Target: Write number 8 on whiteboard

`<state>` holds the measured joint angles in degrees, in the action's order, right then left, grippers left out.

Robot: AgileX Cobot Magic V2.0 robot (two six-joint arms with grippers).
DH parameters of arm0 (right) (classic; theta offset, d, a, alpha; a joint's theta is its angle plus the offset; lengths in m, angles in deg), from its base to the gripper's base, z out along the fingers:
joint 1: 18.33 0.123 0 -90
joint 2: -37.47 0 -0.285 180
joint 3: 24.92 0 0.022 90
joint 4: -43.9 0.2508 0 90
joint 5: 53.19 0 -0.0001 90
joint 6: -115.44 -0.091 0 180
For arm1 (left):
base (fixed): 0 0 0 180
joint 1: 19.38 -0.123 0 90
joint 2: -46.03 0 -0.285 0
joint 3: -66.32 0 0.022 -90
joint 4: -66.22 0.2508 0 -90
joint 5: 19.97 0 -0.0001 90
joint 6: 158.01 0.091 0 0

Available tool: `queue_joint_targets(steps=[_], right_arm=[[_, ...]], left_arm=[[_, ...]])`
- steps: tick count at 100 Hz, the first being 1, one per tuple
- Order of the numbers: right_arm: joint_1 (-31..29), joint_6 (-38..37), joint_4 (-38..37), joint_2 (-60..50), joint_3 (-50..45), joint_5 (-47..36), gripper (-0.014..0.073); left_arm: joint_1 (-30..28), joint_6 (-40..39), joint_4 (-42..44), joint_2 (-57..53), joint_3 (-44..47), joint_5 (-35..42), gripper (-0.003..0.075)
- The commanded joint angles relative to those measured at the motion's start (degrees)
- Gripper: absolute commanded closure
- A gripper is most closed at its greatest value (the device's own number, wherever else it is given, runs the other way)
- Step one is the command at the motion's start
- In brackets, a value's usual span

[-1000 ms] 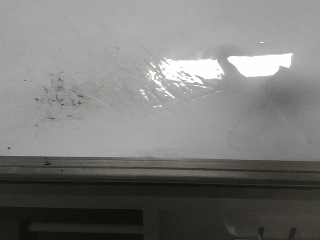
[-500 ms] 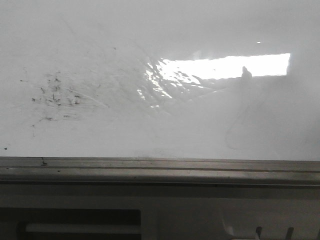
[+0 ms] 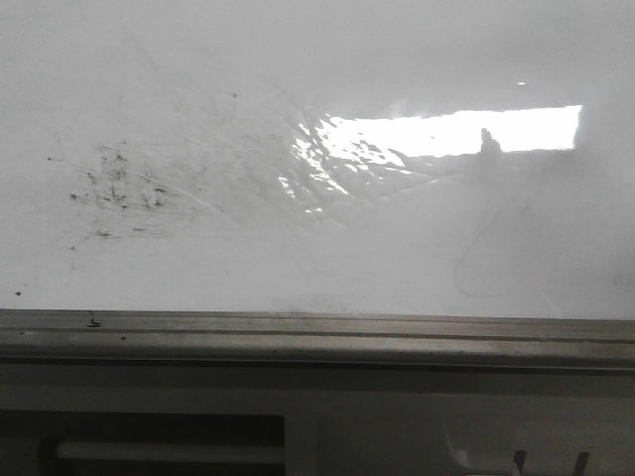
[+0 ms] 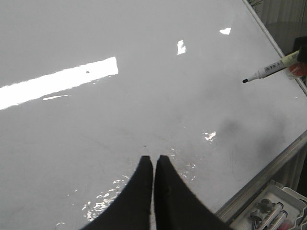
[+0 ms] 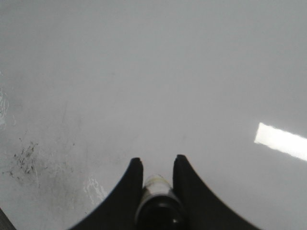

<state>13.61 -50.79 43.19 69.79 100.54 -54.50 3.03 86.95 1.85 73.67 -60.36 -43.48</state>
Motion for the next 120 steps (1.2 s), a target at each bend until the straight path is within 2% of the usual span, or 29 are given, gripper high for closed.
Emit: queue_joint_targets(steps=[1,23,41,60,91,120], right_arm=[[-0.3,0.1,0.0,0.1,1.4,-3.9,0.0637],[-0.3,0.1,0.0,3.3,1.4,-4.6,0.0637],[-0.2,0.1,0.0,7.8,1.4,-10.1,0.0637],[-0.2,0.1,0.0,11.0,1.4,-10.7,0.0637],[5.5,0.3,0.0,14.6,1.4,-11.3,0.0637],[5.8,1.8,-0.5,19.4,1.5,-15.7,0.0637]], left_arm=[[-0.1,-0.5,-2.2,0.4,-1.6,1.6,0.0741],[-0.1,-0.5,-2.2,0.4,-1.6,1.6,0.0741],[-0.1,-0.5,-2.2,0.4,-1.6,1.6,0.0741],[-0.1,-0.5,-2.2,0.4,-1.6,1.6,0.0741],[-0.1,-0.5,-2.6,0.4,-1.6,1.3,0.0741],[-0.1,-0.5,-2.6,0.4,1.8,-1.2,0.0741]])
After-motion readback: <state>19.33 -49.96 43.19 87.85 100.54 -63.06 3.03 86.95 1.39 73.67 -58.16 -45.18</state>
